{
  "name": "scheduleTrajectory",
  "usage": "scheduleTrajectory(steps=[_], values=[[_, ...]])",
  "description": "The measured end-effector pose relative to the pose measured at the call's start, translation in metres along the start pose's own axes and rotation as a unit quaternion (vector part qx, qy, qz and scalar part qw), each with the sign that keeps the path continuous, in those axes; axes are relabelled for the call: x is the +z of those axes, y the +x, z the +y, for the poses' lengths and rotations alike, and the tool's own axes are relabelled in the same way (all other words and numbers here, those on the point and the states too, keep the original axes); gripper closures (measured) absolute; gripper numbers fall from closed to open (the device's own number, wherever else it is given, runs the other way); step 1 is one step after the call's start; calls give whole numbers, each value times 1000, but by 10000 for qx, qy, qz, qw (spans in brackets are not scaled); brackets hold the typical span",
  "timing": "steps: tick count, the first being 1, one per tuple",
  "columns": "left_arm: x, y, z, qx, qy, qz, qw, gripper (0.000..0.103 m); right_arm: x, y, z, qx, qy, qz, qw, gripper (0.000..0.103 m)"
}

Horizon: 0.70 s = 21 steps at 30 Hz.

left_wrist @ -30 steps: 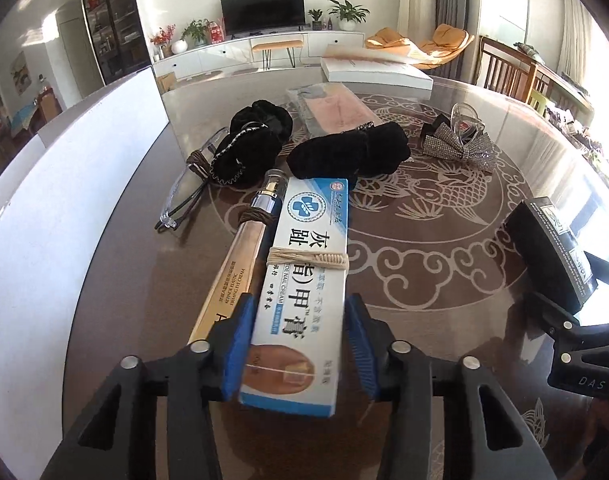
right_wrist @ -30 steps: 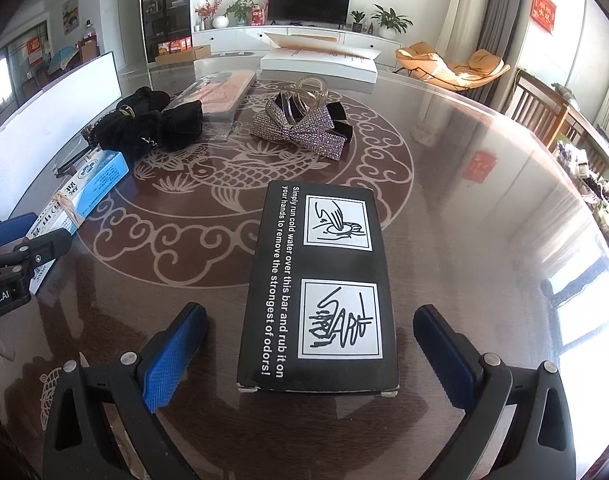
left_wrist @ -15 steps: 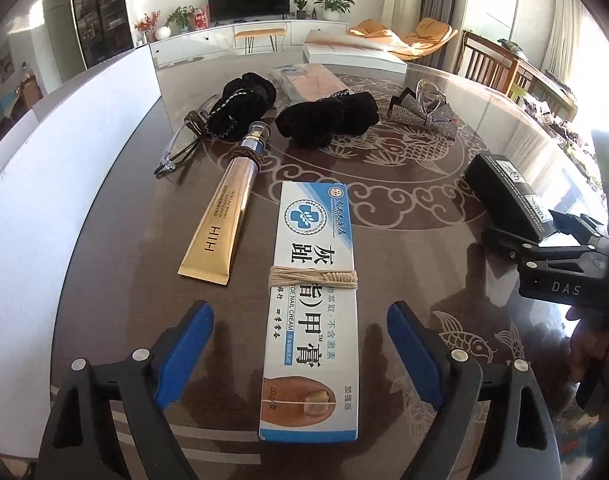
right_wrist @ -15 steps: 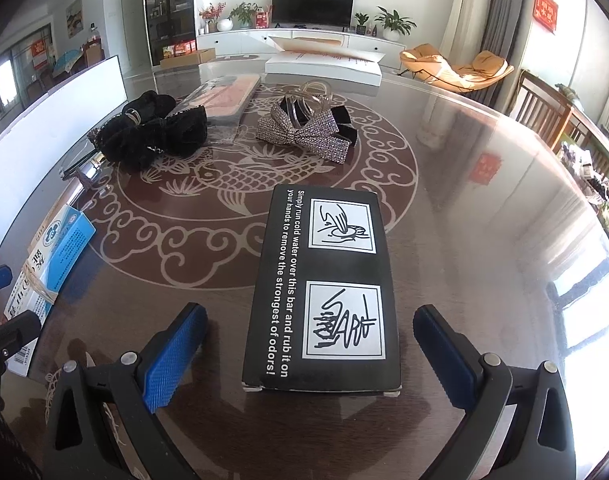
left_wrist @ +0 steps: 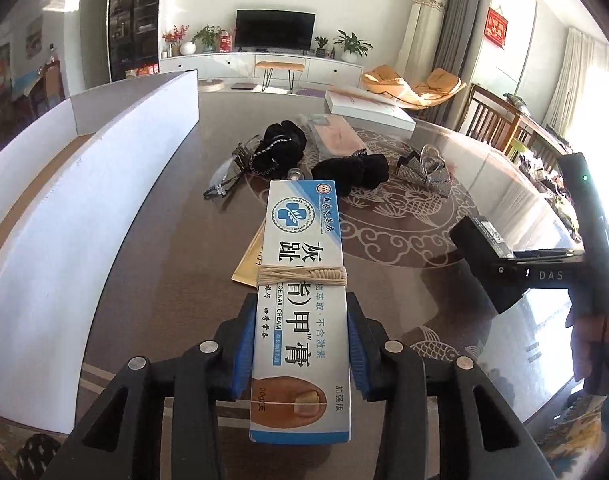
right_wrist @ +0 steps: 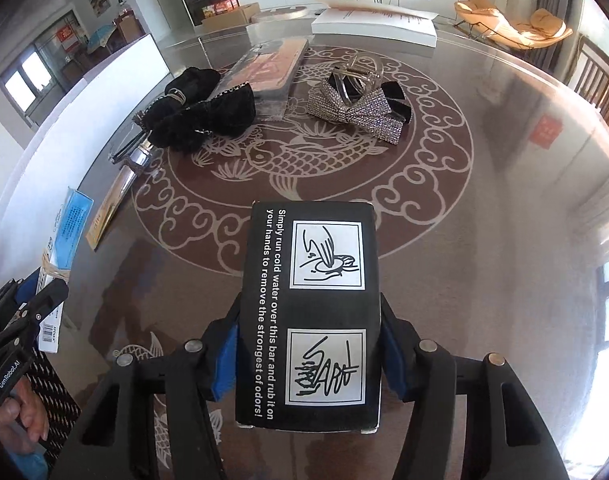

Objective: Organize objects
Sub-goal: 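Carry both held boxes into the cardboard box and open both tools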

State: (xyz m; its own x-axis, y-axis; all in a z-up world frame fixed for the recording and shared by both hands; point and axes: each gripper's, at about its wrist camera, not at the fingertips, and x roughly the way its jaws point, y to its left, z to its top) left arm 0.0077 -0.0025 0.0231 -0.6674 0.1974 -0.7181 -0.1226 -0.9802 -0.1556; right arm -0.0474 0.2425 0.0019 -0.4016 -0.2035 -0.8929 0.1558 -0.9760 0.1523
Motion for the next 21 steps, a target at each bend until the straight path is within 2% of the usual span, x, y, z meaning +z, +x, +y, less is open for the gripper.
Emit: scheduleTrajectory(steps=[3, 5, 8, 10, 15, 18, 20, 21], values=[[15, -35, 23, -49, -379, -409, 9984, 62, 8, -12, 24, 329, -3, -166, 9993, 44], [27, -60, 43, 55, -564, -695, 9960, 62, 22, -23, 48, 587, -86, -341, 9977, 44], [46, -89, 84, 411, -846, -973, 9908, 62, 54, -36, 99, 1078, -317, -597, 9919, 44], [57, -100, 117, 768, -1031, -1040, 9862, 62, 77, -42, 149, 1443, -585, -758, 9849, 44], [73, -96, 206, 1536, -1627, -751, 9718, 62, 118, -44, 269, 2194, -1230, -980, 9629, 44], [78, -83, 246, 1841, -1877, -462, 9637, 62, 132, -33, 334, 2271, -1652, -992, 9546, 44], [79, -64, 268, 2124, -2038, -34, 9557, 62, 136, -18, 366, 2220, -1803, -936, 9537, 43], [77, -53, 277, 2226, -2112, 170, 9516, 58, 137, -8, 379, 2142, -1858, -896, 9548, 43]])
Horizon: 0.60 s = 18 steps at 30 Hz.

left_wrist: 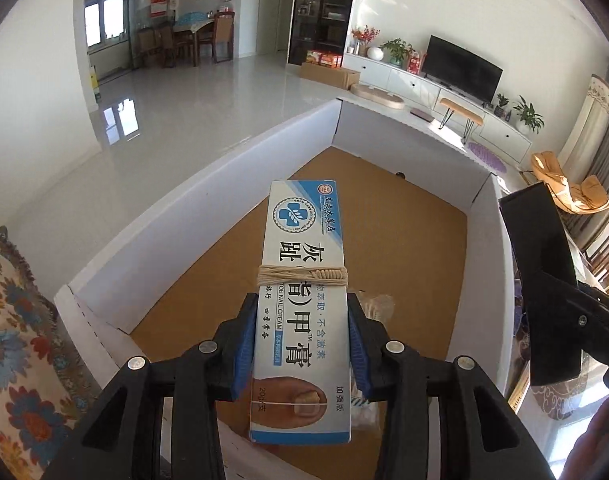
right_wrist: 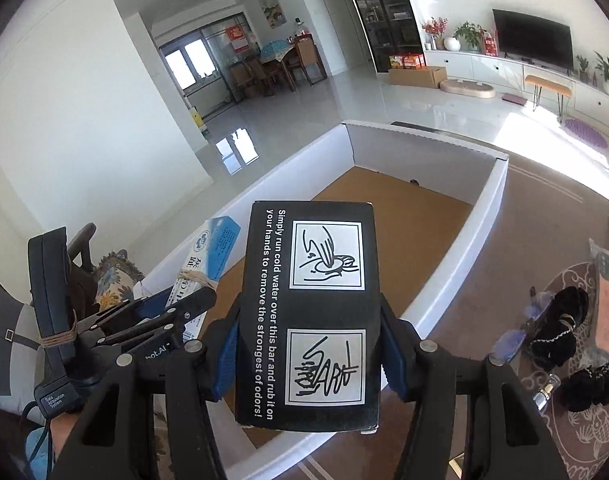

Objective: Organize objects
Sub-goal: 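Carry both held boxes into the cardboard box and open both tools, then bring both empty tools back over the table items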

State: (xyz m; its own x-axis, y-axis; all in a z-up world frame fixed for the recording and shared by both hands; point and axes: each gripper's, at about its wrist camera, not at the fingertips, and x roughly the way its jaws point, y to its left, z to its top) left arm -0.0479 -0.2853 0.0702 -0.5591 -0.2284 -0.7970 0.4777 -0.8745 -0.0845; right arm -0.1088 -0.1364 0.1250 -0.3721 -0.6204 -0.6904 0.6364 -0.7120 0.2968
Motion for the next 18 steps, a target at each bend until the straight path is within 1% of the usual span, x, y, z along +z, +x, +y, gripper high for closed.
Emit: scheduleTrajectory(steps=[1, 2, 3, 4, 5, 6, 8, 11, 13, 15, 17, 18], values=[[-1, 14, 3, 151, -32, 219, 9996, 38, 0, 13, 8, -114, -52, 112, 9999, 42], [-3, 25, 4, 288, -74, 427, 9986, 22, 0, 27, 12, -250, -72, 251, 9993, 32], [-7, 32, 5, 376, -111, 558, 9977, 2, -2, 38, 15, -339, -55, 377, 9987, 26], [-9, 31, 4, 391, -132, 519, 9978, 3, -5, 43, 17, -344, -28, 425, 9985, 20], [-11, 26, 5, 331, -159, 378, 9986, 3, -8, 43, 19, -335, -16, 399, 9986, 19], [-14, 21, 4, 253, -209, 273, 9991, 3, -12, 40, 20, -353, -33, 333, 9988, 19], [-19, 13, 1, 166, -293, 95, 9994, 2, -21, 27, 19, -420, -126, 152, 9989, 10], [-34, -5, -5, 75, -321, -248, 9991, 2, -43, -2, 4, -674, -314, -184, 9971, 7], [-46, -20, -17, -47, -256, -467, 9986, 2, -63, -25, -9, -940, -431, -388, 9939, 6], [-56, -34, -34, -250, -104, -663, 9974, 2, -85, -45, -31, -1313, -456, -526, 9889, 2], [-70, -51, -56, -577, 95, -824, 9949, 2, -113, -66, -60, -1740, -328, -614, 9823, 2], [-77, -62, -67, -825, 207, -890, 9924, 2, -128, -77, -76, -1950, -225, -618, 9786, 2]])
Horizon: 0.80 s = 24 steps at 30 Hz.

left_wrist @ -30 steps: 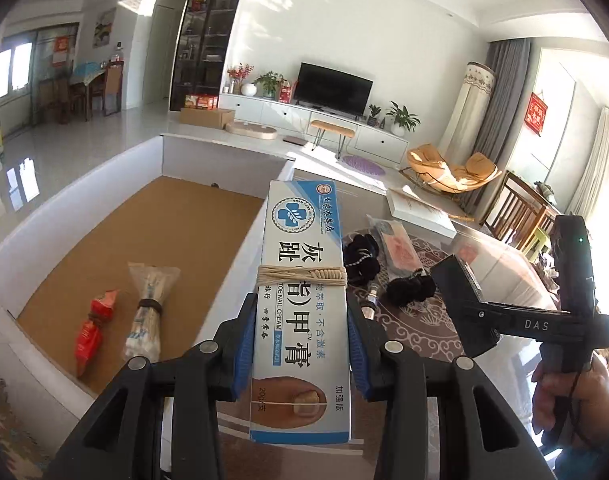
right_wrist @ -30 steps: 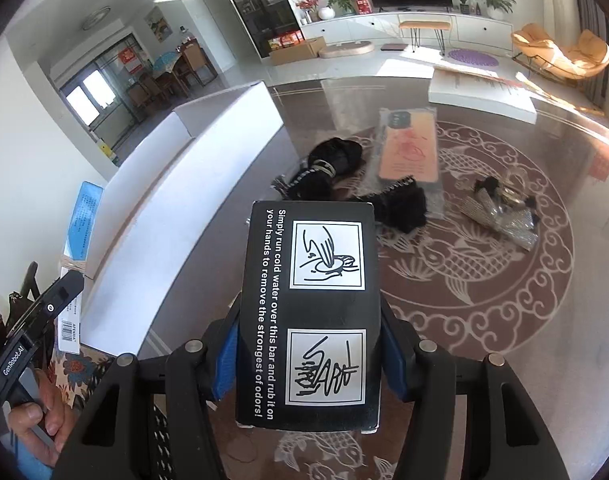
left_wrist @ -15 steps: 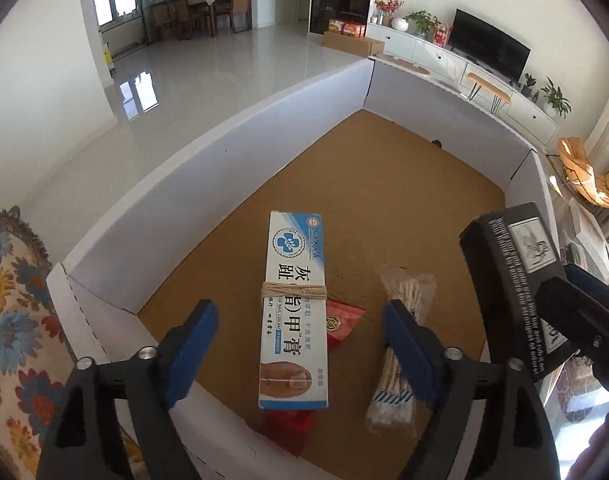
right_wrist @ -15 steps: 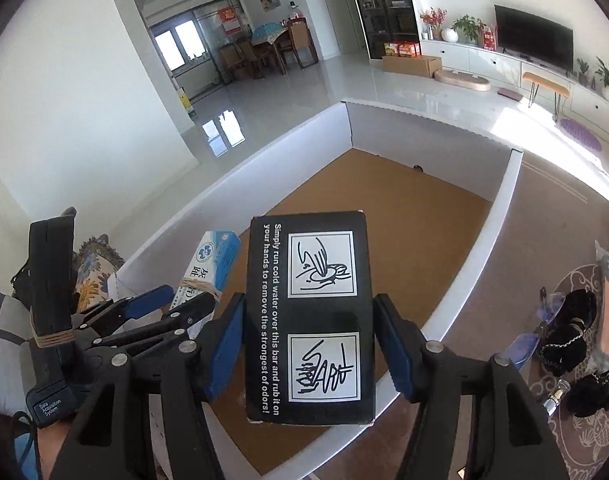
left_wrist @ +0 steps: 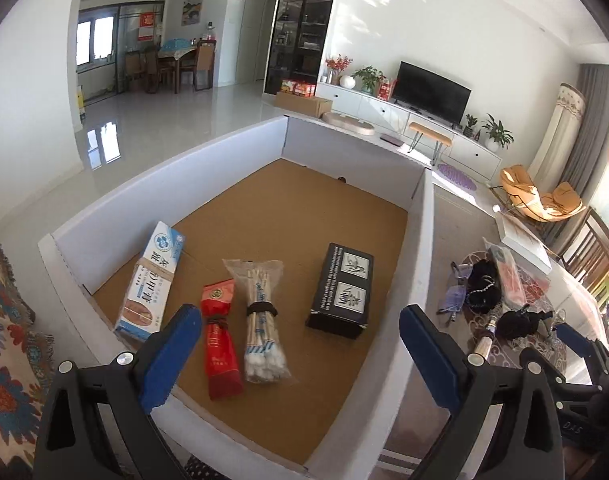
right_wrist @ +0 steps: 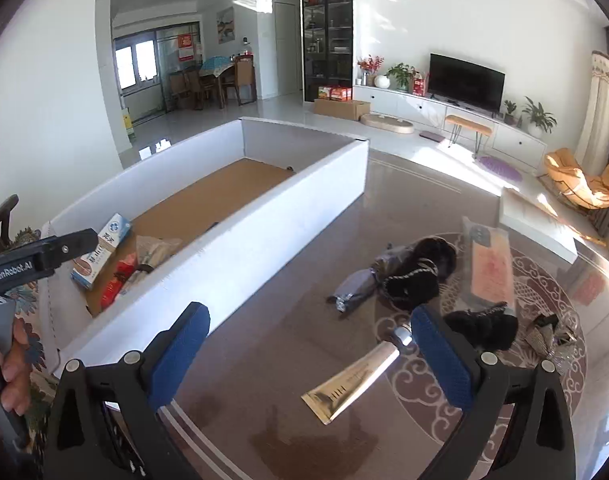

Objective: Organize objects
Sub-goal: 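Bring both empty tools back over the table items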

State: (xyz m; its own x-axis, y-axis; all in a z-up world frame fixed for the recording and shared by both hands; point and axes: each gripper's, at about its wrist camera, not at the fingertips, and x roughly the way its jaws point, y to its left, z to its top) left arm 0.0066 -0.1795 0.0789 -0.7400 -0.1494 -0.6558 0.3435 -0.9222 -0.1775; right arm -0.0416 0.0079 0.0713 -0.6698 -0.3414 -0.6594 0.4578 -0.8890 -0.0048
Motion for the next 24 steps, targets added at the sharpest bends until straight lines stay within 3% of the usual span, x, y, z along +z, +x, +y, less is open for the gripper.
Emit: scheduleTrajectory(steps=[4, 8, 12, 15, 24], values=[[-21, -26, -65, -1113, 501, -156, 9924, 2, -60, -15, -81, -891, 531, 335, 9940, 2], [-56, -33, -132, -1851, 1353, 85, 9733, 2, -111, -37, -168, -1532, 1263, 769, 9771, 2], [-93, -10, -179, -1858, 2067, 437, 9596, 2, -148, -63, -215, -1894, 1878, 920, 9594, 2], [-114, 16, -186, -1847, 2152, 812, 9555, 2, -164, -71, -230, -2076, 1980, 998, 9528, 2], [-133, 51, -168, -1454, 2158, 1055, 9598, 2, -171, -58, -225, -2080, 1807, 1173, 9541, 2]])
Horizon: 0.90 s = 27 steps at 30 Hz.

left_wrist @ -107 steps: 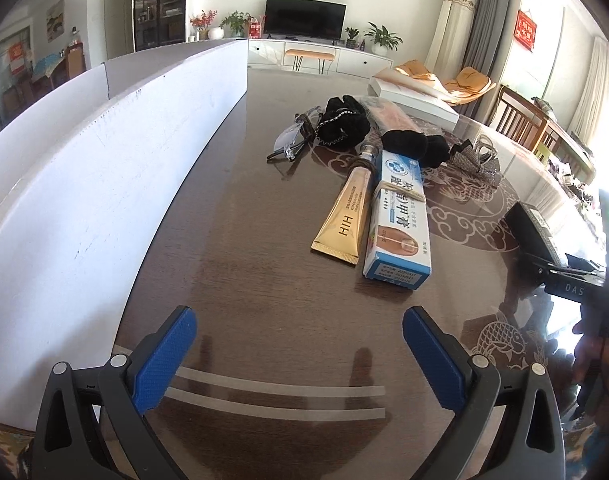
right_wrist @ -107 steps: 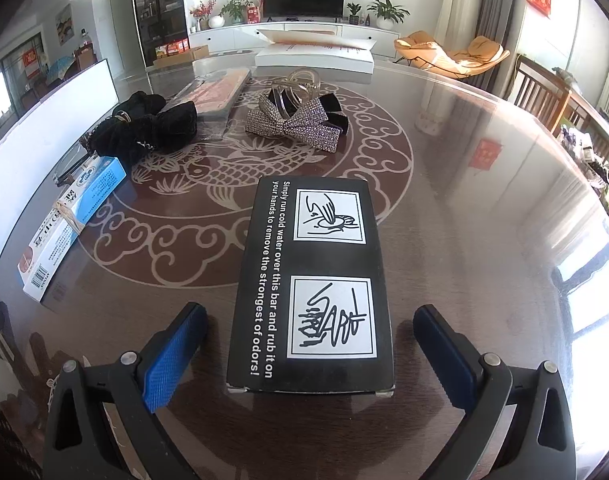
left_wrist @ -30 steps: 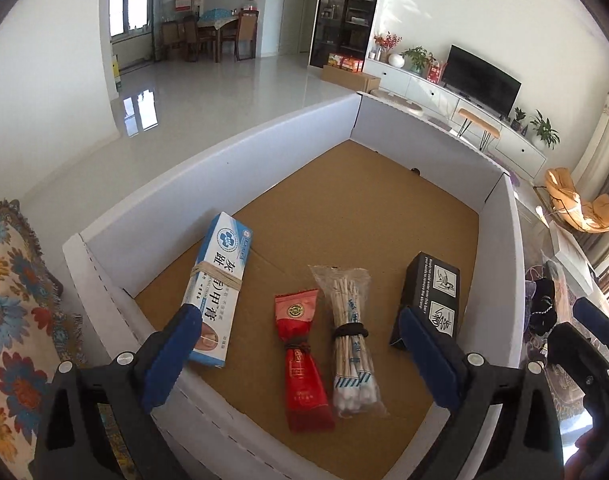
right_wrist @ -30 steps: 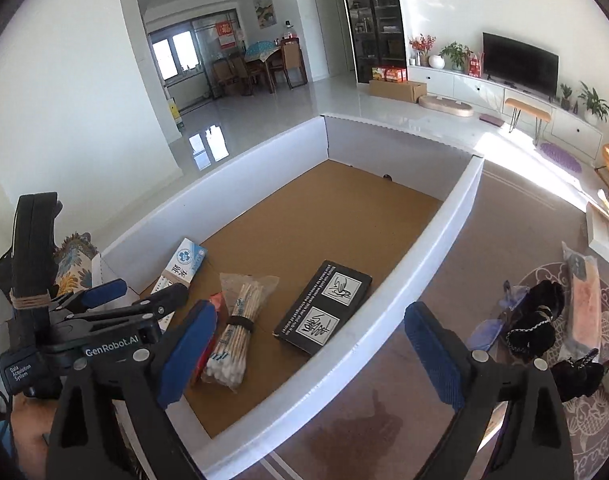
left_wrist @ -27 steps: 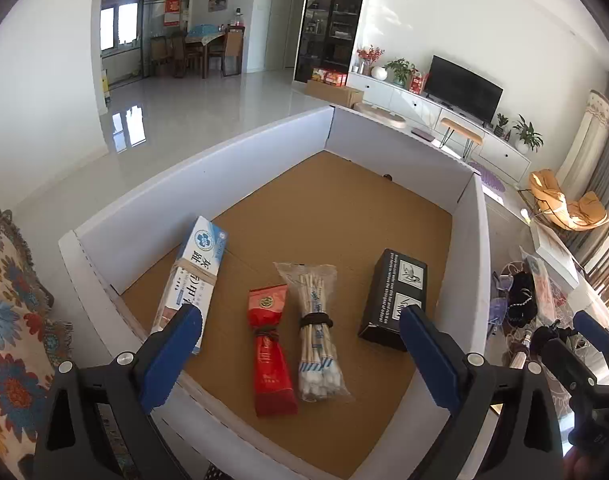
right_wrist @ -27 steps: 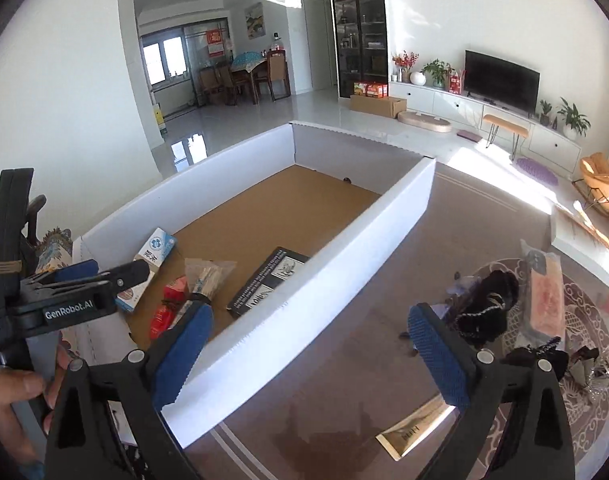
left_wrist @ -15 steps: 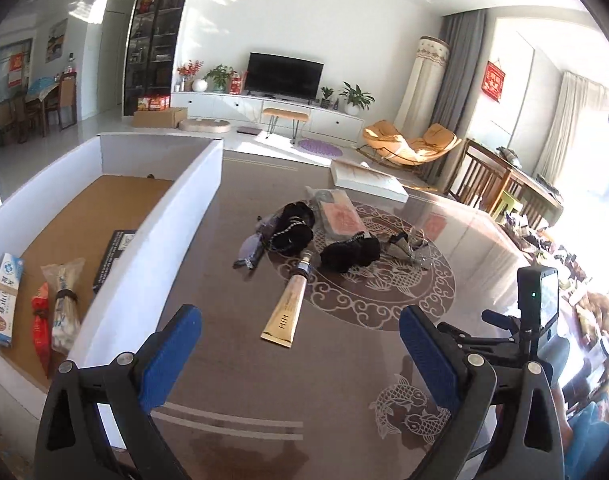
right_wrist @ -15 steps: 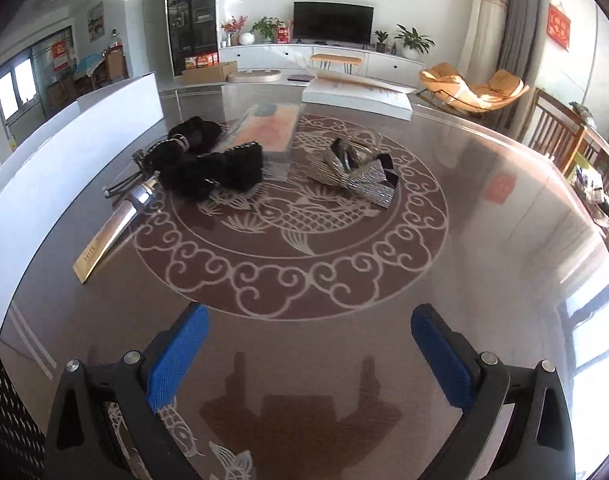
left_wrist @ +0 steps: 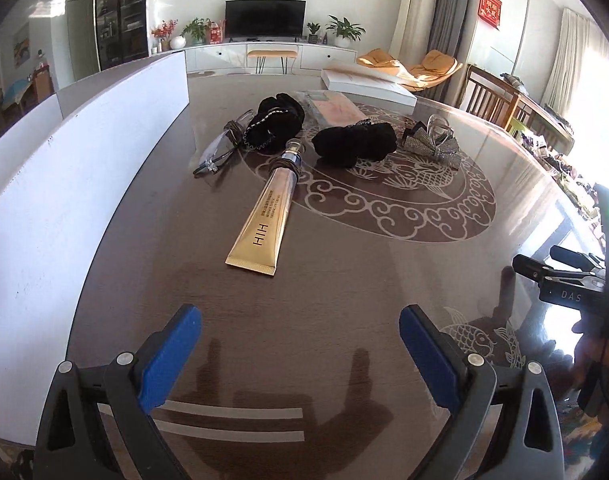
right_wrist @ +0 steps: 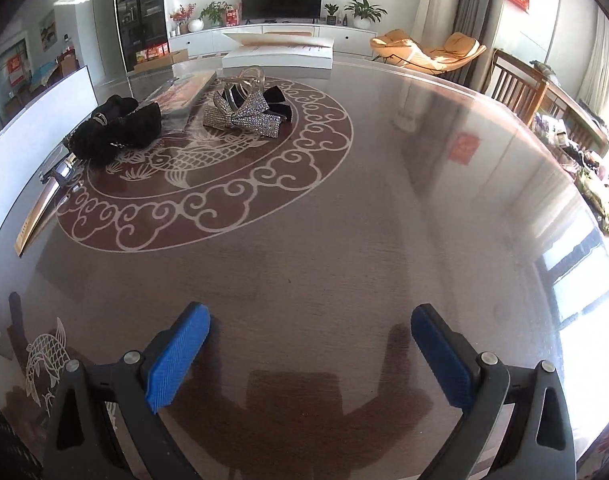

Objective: Organize objects

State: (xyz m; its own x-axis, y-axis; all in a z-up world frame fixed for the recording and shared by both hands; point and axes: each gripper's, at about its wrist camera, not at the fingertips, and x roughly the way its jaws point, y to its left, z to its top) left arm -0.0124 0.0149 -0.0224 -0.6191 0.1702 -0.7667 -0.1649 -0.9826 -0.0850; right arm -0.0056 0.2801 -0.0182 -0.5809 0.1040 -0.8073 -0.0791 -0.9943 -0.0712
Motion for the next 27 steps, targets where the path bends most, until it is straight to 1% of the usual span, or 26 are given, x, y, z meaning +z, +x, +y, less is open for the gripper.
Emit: scheduleTrajectory(steps=[3, 7, 10, 17, 27], values=[[-3, 5, 3, 122, 35, 114, 9999, 2, 0, 1, -1, 5, 8, 19, 10000, 0], [-4, 9, 3, 175, 57, 218, 9996, 2, -1, 6, -6, 202, 203, 117, 9995, 0], [-5, 12, 3, 204, 90, 290, 9993, 2, -1, 5, -6, 176, 209, 117, 9996, 0], [-5, 14, -3, 350, 284, 341, 9984, 2, -1, 5, -4, 177, 211, 116, 9996, 0], [-5, 14, -2, 349, 287, 337, 9984, 2, -1, 5, -4, 177, 211, 116, 9996, 0]])
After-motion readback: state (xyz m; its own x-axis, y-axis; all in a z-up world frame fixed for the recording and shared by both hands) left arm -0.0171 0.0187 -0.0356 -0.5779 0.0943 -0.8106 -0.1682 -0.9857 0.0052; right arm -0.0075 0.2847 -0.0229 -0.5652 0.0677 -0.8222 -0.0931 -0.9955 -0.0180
